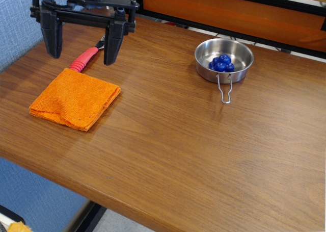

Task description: Remove grapes from pan and place on top of the orange cloth.

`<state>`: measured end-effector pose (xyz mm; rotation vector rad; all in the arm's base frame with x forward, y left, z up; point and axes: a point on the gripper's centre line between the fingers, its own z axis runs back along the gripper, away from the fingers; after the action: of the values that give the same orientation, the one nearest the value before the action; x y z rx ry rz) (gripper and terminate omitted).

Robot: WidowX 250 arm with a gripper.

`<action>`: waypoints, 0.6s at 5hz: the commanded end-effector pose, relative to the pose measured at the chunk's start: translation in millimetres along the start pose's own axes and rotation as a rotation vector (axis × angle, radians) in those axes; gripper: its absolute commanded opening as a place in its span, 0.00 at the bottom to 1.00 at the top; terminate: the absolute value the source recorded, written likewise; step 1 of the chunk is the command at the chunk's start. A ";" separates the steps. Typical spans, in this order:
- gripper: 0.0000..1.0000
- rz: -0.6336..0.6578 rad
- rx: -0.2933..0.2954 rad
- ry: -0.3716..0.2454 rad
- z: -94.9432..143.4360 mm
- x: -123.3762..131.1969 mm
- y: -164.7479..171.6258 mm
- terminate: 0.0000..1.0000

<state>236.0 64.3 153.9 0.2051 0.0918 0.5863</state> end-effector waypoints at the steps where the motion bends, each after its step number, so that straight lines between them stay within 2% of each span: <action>1: 1.00 0.000 0.000 0.000 0.0 0.0 0.0 0.00; 2: 1.00 -0.028 -0.003 -0.033 1.8 15.9 -20.7 0.00; 3: 1.00 -0.056 -0.047 -0.116 10.6 38.6 -50.7 0.00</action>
<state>295.8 41.0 138.8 0.1946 0.0132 0.5129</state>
